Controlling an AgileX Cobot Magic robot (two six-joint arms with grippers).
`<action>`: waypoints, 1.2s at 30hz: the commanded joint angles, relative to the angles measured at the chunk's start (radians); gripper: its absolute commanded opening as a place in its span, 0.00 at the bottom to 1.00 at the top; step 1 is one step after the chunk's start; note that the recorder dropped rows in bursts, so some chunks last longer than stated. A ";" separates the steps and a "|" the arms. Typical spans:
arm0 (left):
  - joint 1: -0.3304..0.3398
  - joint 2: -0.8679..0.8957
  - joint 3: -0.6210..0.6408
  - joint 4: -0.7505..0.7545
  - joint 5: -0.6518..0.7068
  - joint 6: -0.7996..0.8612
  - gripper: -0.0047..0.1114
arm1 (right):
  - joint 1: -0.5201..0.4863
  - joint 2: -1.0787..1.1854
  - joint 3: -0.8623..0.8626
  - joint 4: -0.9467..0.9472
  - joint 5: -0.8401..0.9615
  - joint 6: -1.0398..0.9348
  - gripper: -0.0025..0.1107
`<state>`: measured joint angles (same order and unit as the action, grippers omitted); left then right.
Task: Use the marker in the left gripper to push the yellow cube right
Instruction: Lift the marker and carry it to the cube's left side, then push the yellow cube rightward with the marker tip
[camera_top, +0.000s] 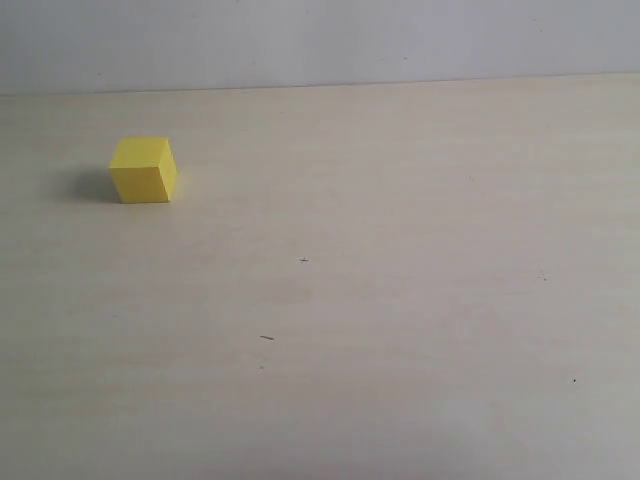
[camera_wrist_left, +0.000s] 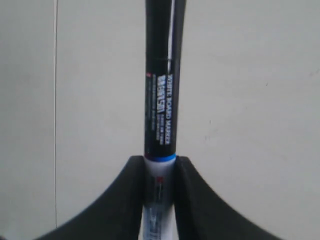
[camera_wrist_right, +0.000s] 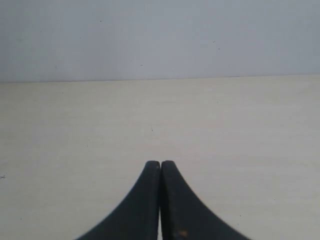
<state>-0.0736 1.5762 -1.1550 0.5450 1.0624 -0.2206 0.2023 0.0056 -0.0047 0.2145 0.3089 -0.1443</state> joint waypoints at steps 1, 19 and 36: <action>0.035 0.083 0.000 -0.003 -0.302 0.213 0.04 | -0.005 -0.006 0.005 -0.003 -0.002 -0.001 0.02; 0.122 0.495 -0.305 -0.427 -0.246 1.243 0.04 | -0.005 -0.006 0.005 -0.003 -0.002 -0.001 0.02; 0.124 0.495 -0.324 -0.478 -0.318 1.720 0.04 | -0.005 -0.006 0.005 -0.005 -0.002 -0.001 0.02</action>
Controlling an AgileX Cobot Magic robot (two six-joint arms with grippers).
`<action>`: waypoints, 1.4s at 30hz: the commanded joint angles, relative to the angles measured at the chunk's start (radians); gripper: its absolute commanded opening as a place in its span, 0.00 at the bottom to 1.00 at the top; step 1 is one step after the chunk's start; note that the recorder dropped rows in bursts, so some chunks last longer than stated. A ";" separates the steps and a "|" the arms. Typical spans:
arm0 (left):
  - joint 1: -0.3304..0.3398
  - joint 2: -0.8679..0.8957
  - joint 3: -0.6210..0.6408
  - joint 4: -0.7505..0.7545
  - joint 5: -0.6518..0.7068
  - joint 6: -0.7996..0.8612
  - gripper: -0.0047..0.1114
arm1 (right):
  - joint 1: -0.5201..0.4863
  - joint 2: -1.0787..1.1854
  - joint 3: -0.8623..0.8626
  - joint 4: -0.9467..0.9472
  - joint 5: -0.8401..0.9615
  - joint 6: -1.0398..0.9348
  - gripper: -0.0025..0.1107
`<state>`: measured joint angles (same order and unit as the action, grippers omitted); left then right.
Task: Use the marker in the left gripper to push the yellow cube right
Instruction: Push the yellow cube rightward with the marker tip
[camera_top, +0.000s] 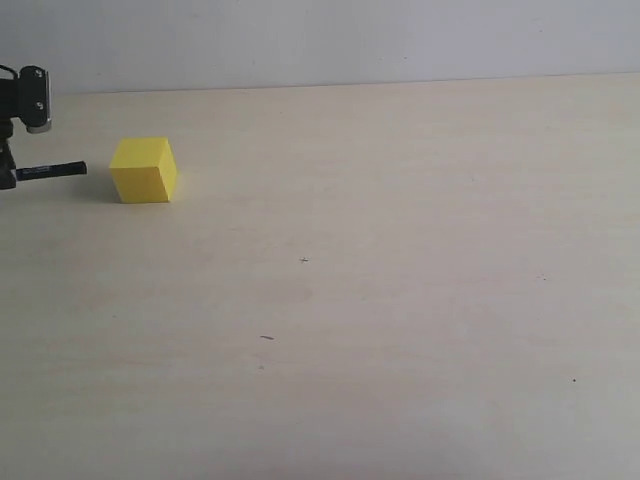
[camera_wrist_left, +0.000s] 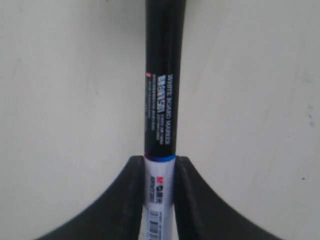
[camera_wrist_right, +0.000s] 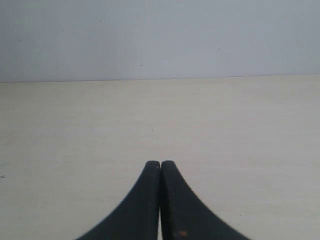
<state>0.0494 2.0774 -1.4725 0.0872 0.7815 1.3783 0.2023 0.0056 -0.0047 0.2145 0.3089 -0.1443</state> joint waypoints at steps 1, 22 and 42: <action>0.004 -0.007 -0.007 -0.020 -0.054 0.128 0.04 | -0.005 -0.006 0.005 -0.005 -0.002 -0.001 0.02; 0.023 0.155 -0.139 -0.123 0.017 0.191 0.04 | -0.005 -0.006 0.005 -0.005 -0.002 -0.001 0.02; 0.023 0.161 -0.146 -0.019 -0.067 0.162 0.04 | -0.005 -0.006 0.005 -0.005 -0.002 -0.001 0.02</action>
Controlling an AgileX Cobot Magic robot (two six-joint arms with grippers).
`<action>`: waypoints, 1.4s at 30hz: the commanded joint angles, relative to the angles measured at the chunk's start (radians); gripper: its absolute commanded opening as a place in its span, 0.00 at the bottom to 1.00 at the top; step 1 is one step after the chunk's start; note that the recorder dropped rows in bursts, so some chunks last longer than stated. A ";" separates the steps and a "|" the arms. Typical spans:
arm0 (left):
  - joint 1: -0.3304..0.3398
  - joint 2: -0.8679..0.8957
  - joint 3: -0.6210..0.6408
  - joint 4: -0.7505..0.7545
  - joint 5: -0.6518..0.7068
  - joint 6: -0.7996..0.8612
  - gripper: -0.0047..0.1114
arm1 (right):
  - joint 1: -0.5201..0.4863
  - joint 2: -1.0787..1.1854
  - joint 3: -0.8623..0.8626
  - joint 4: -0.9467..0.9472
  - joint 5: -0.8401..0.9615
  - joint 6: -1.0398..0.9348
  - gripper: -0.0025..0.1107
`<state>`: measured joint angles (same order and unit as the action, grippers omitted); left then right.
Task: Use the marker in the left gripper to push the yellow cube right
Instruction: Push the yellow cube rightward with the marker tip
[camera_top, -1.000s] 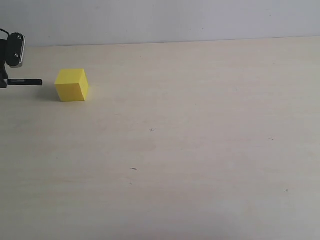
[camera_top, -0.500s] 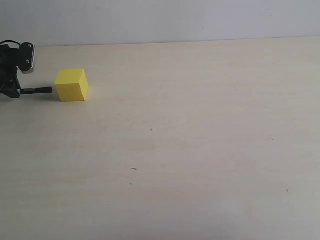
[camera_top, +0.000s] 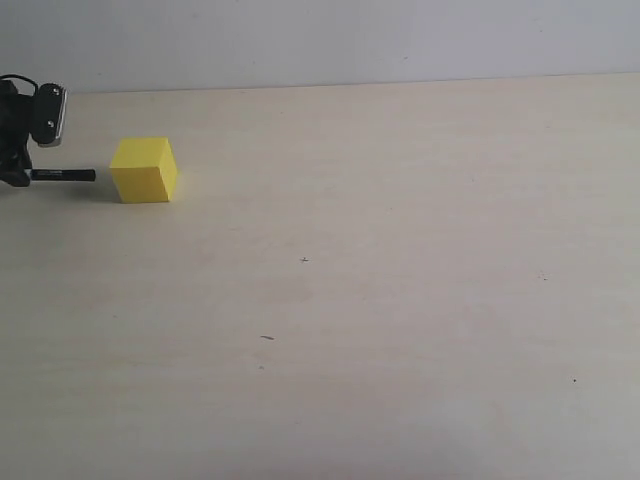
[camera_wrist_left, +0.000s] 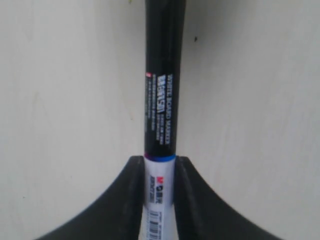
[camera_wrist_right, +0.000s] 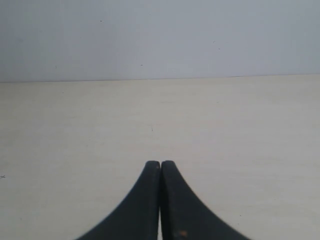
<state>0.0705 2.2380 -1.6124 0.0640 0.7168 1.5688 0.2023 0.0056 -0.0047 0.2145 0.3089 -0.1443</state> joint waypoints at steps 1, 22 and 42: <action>0.002 0.001 -0.006 0.004 -0.002 -0.029 0.04 | -0.005 -0.006 0.005 -0.005 -0.002 -0.001 0.02; -0.144 0.003 -0.006 0.000 0.039 -0.068 0.04 | -0.005 -0.006 0.005 -0.005 -0.002 -0.001 0.02; -0.214 -0.012 -0.008 0.018 0.032 -0.200 0.04 | -0.005 -0.006 0.005 -0.005 -0.002 -0.001 0.02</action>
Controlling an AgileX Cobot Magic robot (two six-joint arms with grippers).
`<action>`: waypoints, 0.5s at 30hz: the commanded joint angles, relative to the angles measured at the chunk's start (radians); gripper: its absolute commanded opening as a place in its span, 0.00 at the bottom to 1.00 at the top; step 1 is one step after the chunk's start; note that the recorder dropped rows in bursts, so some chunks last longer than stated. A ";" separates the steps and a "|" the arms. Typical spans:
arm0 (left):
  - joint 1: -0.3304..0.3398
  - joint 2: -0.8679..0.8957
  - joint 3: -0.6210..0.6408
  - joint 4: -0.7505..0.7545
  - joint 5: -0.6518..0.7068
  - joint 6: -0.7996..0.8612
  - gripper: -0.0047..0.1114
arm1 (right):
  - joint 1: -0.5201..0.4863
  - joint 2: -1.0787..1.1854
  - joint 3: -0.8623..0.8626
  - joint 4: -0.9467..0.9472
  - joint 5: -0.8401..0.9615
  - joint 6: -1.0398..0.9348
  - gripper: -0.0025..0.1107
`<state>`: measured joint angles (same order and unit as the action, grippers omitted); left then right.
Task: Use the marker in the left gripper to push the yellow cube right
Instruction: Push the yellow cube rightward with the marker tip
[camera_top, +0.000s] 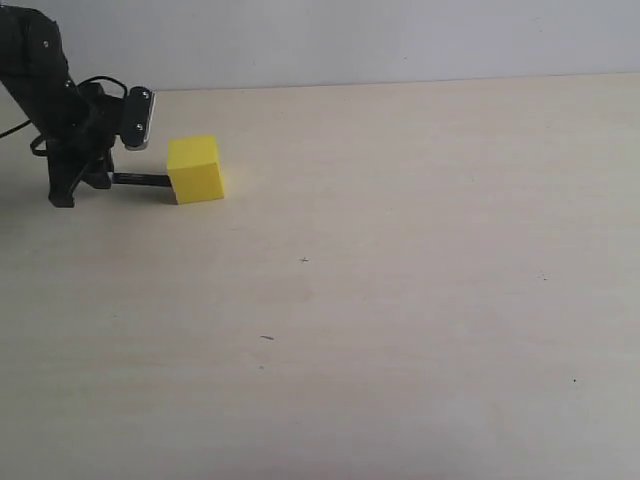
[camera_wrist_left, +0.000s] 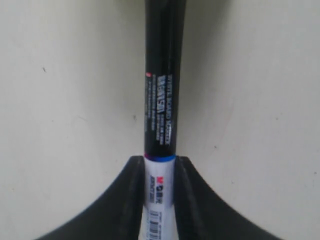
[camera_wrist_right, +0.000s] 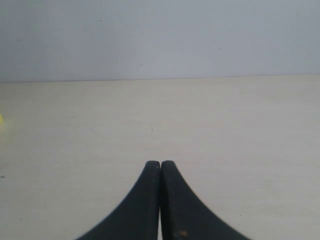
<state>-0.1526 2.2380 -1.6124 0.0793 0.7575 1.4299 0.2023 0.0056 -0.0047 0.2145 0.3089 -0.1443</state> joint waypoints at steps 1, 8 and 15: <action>0.033 -0.012 -0.008 0.015 0.010 -0.094 0.04 | -0.005 -0.006 0.005 -0.005 -0.002 -0.001 0.02; 0.115 -0.030 -0.008 0.012 0.078 -0.131 0.04 | -0.005 -0.006 0.005 -0.005 -0.002 -0.001 0.02; 0.035 -0.030 -0.008 -0.009 0.040 -0.102 0.04 | -0.005 -0.006 0.005 -0.005 -0.002 -0.001 0.02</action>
<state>-0.0786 2.2186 -1.6124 0.0984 0.8224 1.3163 0.2023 0.0056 -0.0047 0.2145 0.3089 -0.1443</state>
